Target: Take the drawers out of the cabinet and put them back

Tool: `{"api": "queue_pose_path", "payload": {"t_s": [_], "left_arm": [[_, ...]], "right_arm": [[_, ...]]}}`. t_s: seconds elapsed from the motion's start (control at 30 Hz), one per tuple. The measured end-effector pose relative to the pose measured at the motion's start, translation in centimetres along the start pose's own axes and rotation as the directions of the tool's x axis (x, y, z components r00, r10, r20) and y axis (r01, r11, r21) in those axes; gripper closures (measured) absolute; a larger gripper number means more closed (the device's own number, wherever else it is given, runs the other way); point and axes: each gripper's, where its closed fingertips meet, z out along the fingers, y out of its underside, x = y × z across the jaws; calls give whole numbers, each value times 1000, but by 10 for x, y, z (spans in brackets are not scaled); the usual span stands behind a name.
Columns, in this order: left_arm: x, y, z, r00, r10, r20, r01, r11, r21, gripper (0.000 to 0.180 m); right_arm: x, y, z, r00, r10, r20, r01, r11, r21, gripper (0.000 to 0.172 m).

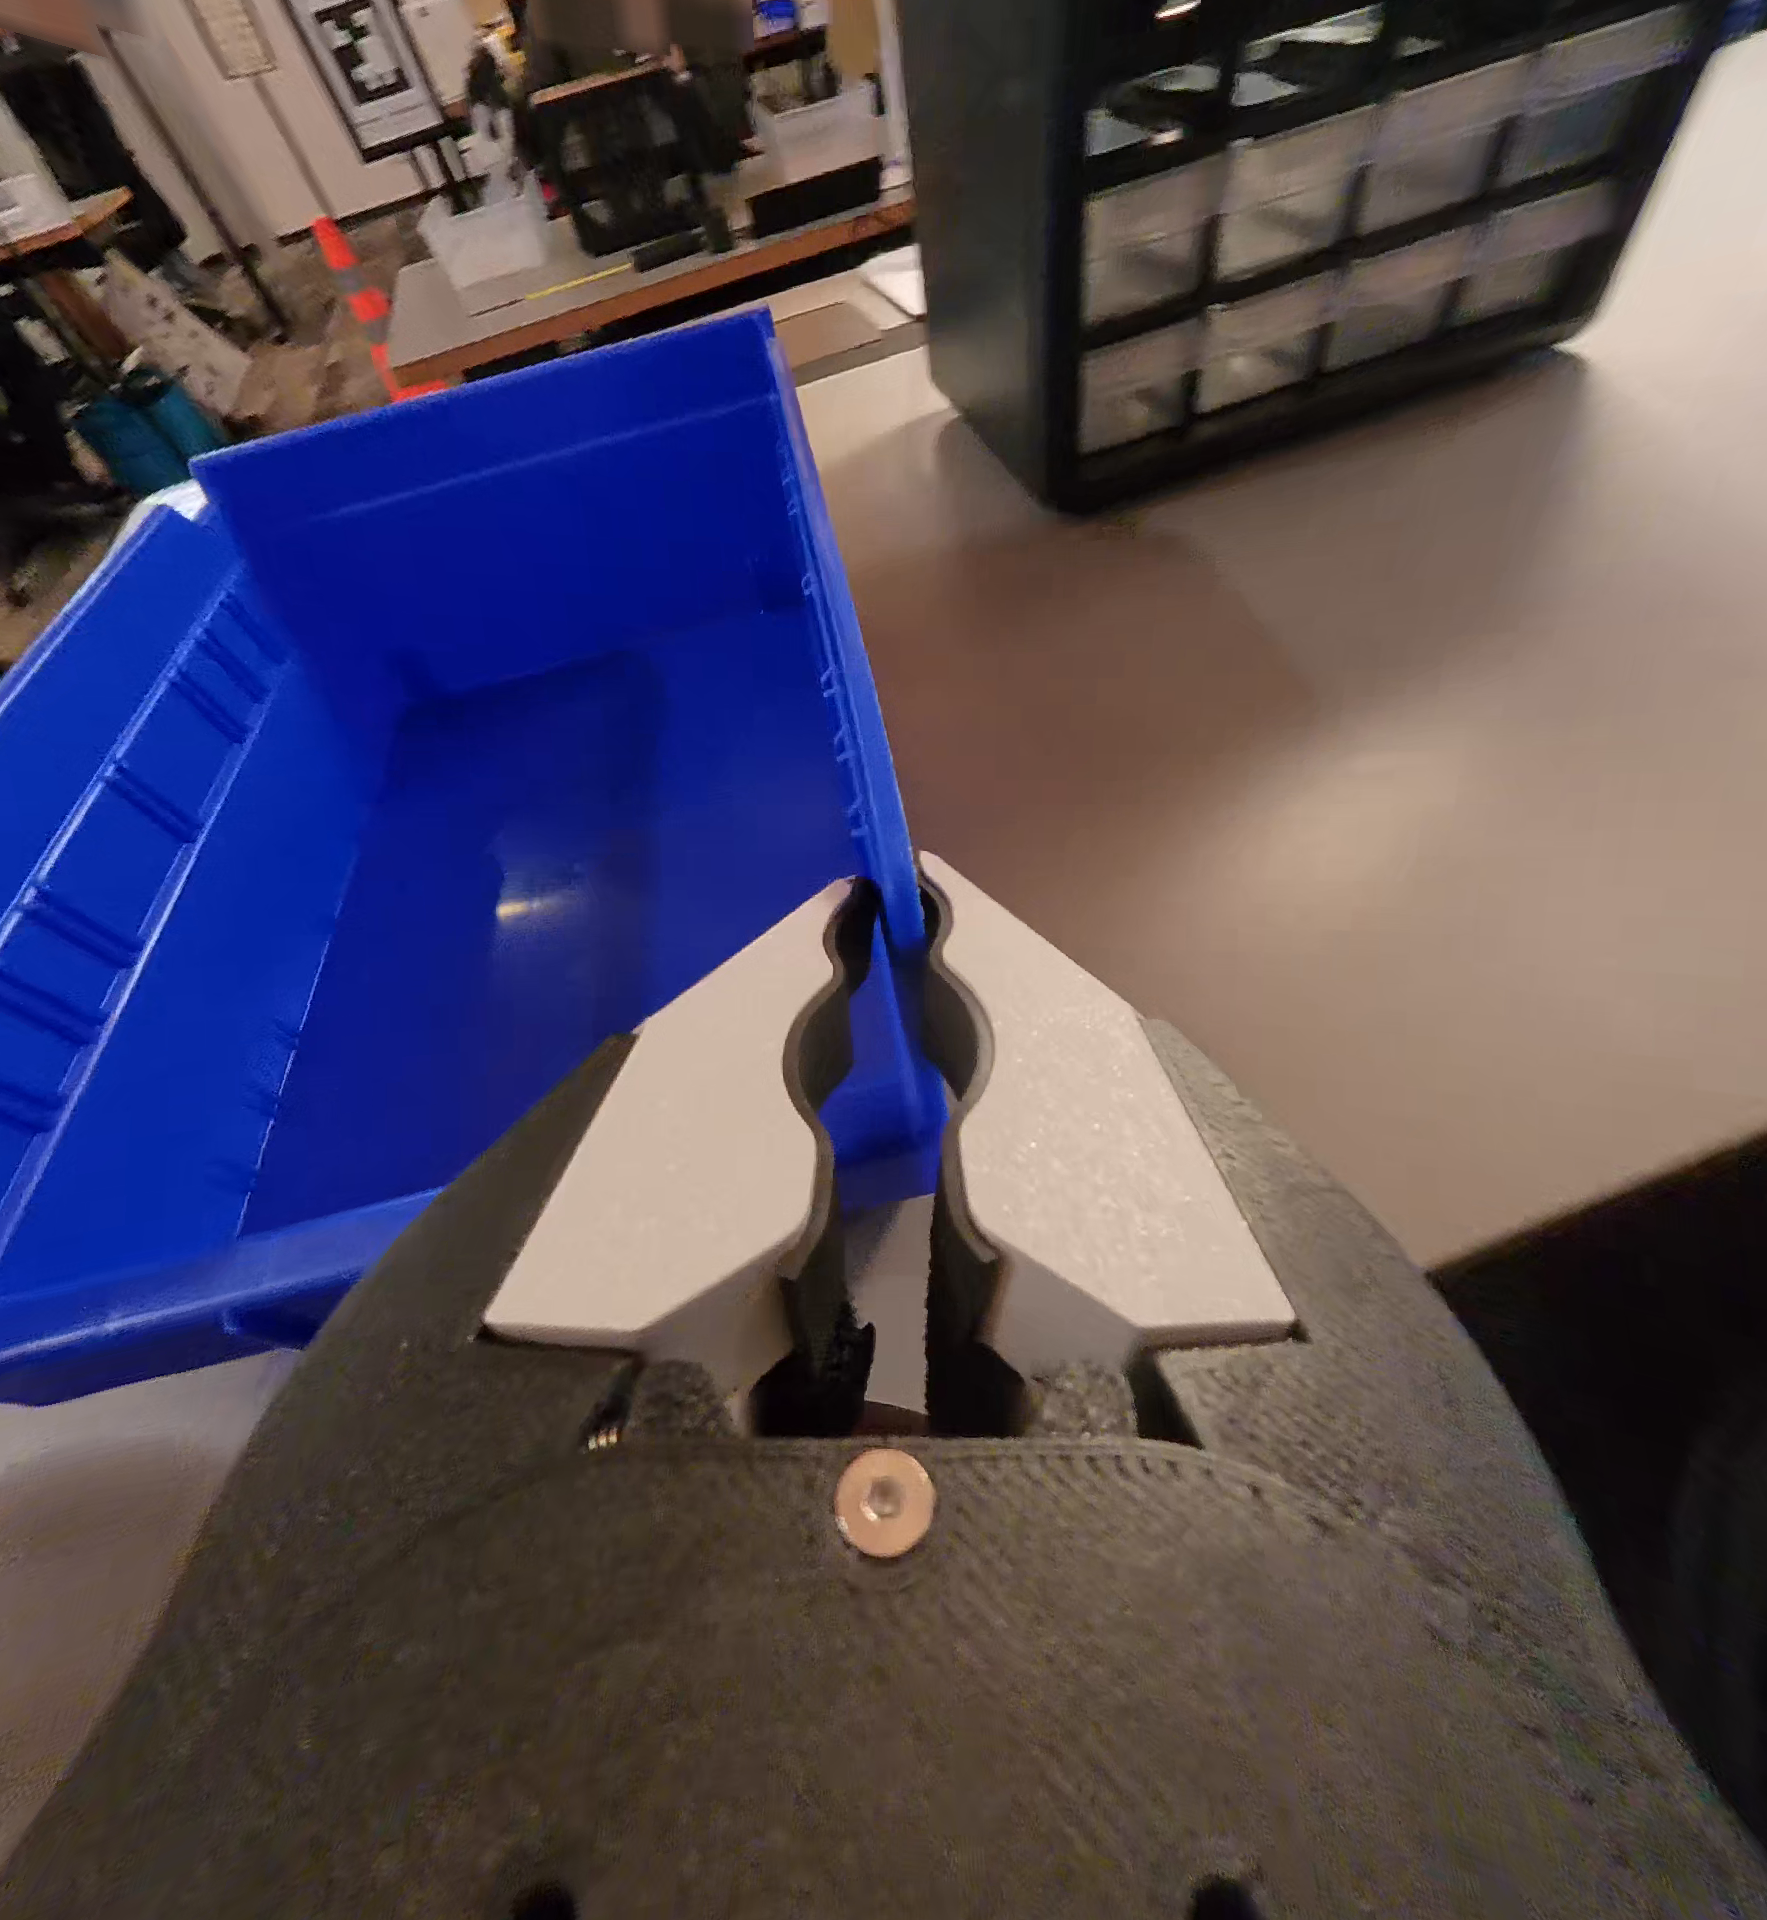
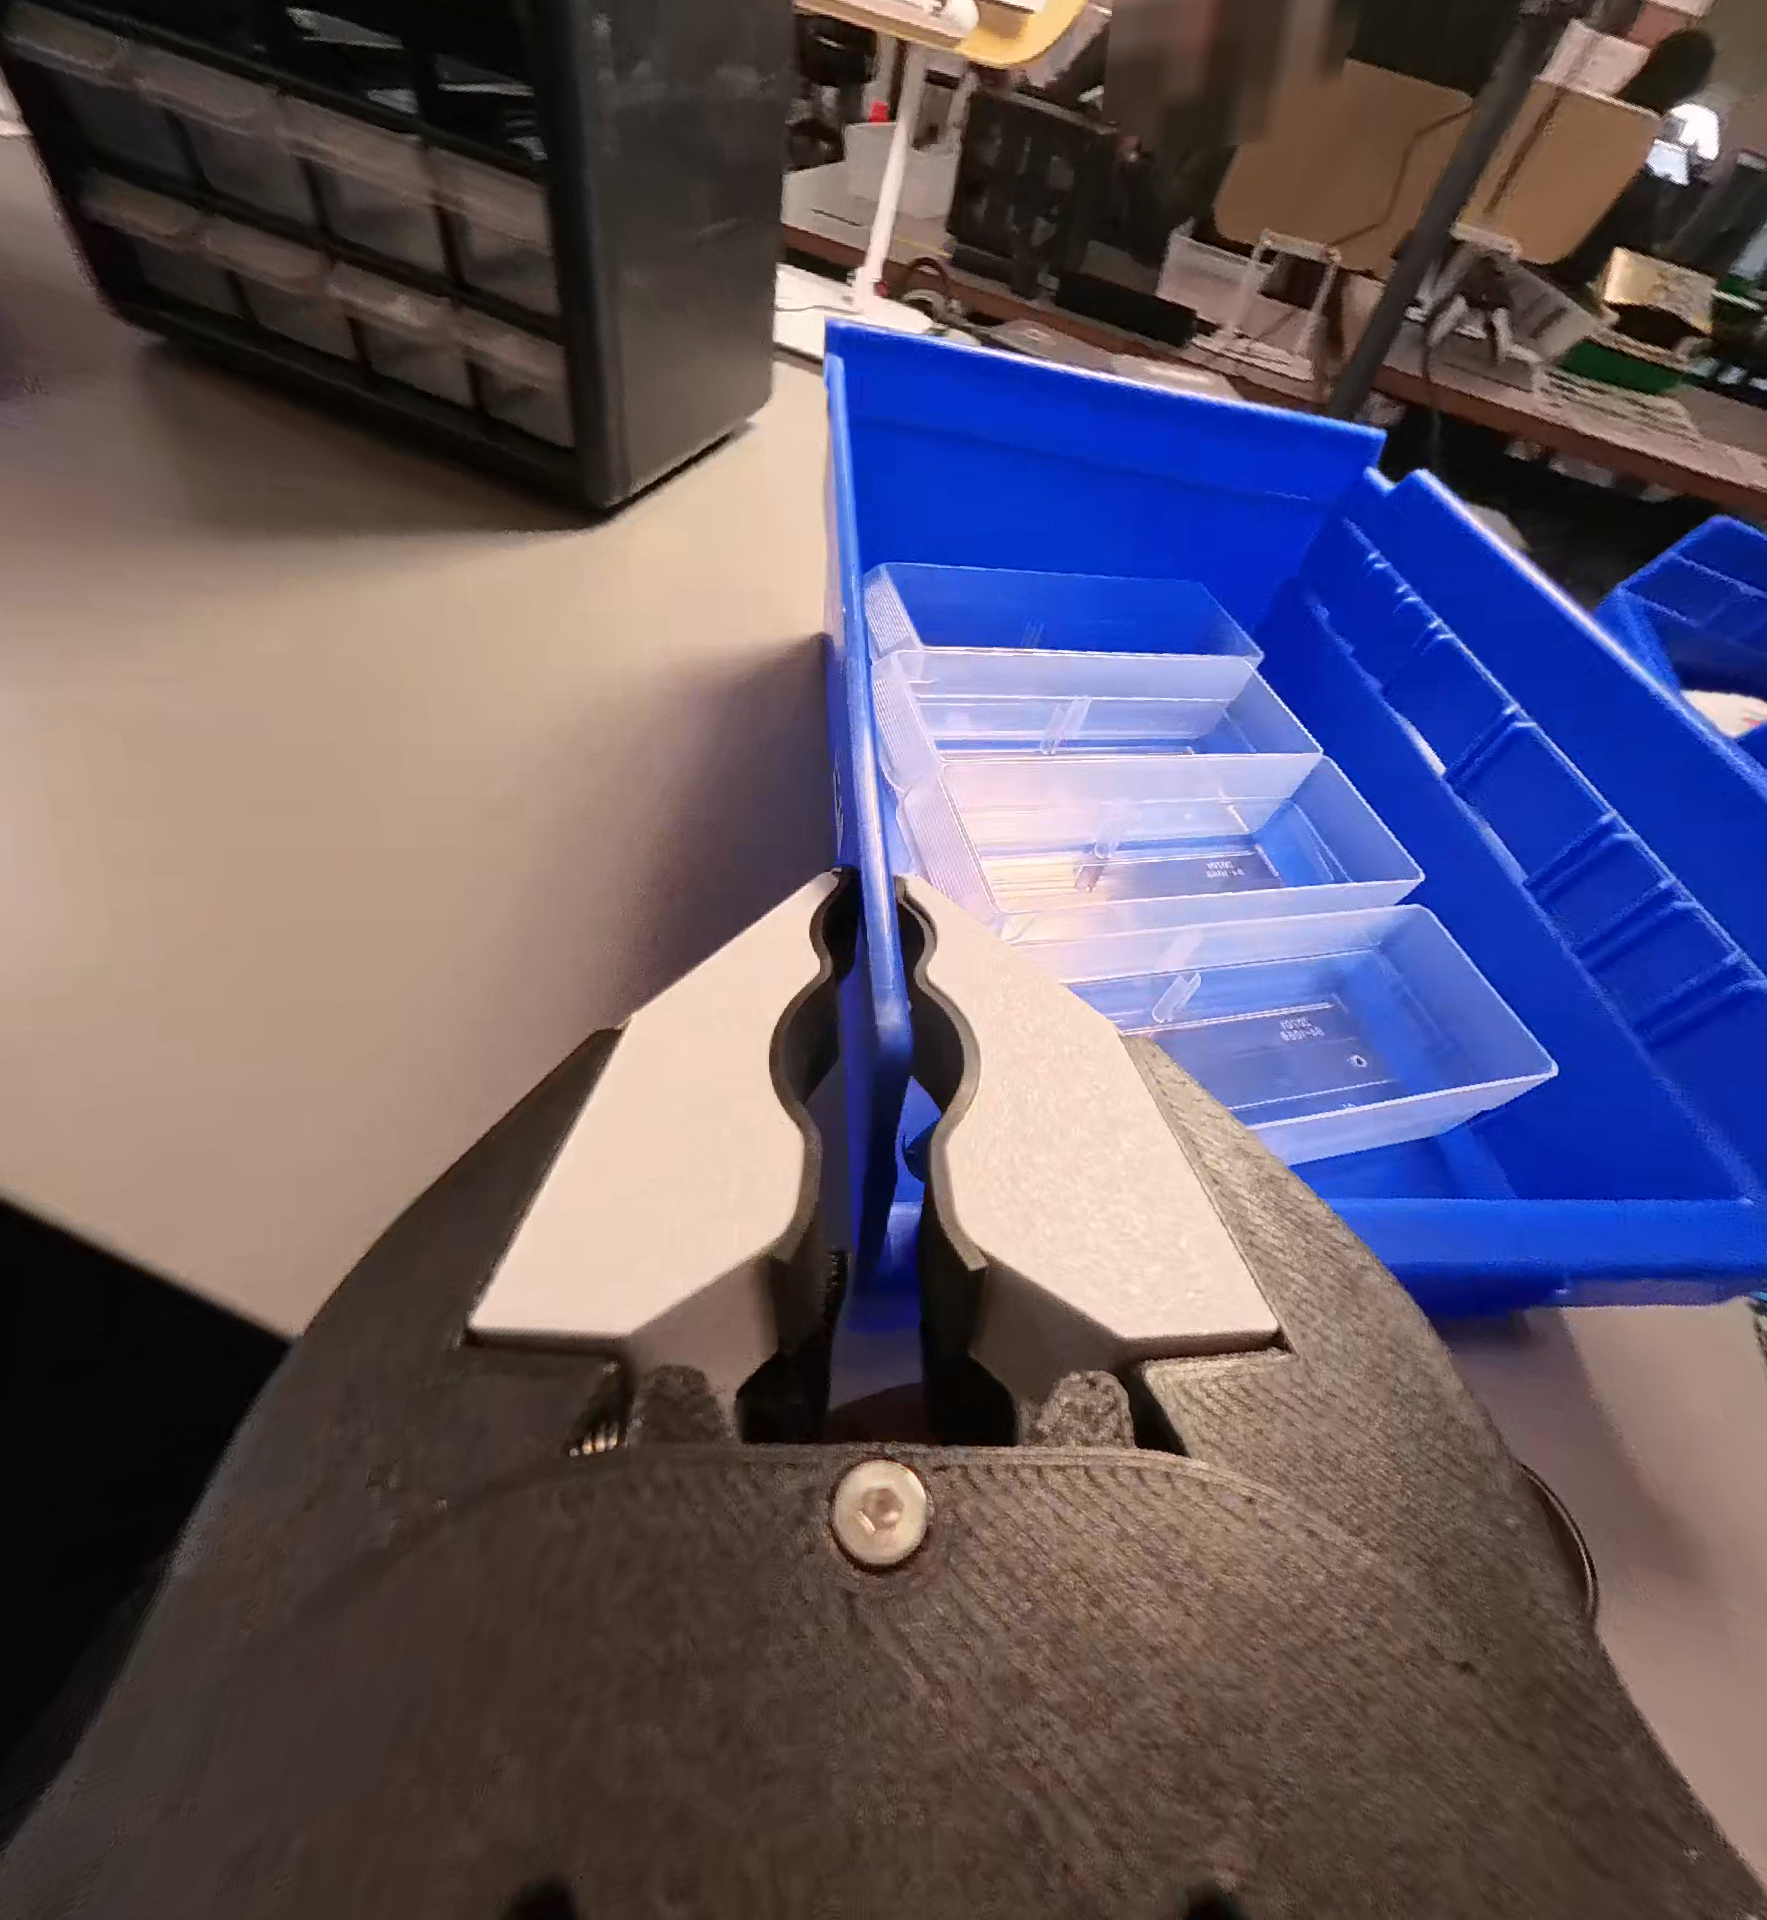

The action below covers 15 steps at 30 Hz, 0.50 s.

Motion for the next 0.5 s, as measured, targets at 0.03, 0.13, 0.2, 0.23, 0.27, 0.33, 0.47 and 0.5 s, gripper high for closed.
{"api": "queue_pose_path", "payload": {"t_s": [0.03,0.13,0.2,0.23,0.27,0.33,0.47,0.5], "left_arm": [[8,0,-6,1000,13,-28,-13,1000,10,176],[27,-1,-25,996,42,-84,-38,998,45,178],[41,-6,-39,988,45,-146,-32,996,86,178],[49,-10,-46,983,49,-178,-28,993,117,179],[57,-15,-53,977,54,-206,-23,989,148,179],[70,-24,-68,964,62,-257,-10,980,199,180],[91,-38,-94,930,51,-364,50,964,262,179],[96,-41,-100,921,53,-386,60,960,274,179]], "right_arm": [[-4,1,-6,1000,-8,29,8,1000,6,164],[-16,5,-24,989,-26,143,23,1000,18,164],[-27,7,-37,971,-27,238,23,1000,20,164],[-32,8,-42,959,-35,281,29,999,26,164],[-37,9,-48,947,-43,317,37,999,27,164],[-47,9,-58,923,-63,379,53,998,35,164],[-72,9,-72,872,-124,473,110,992,57,163],[-79,8,-74,858,-142,494,126,990,65,163]]}}
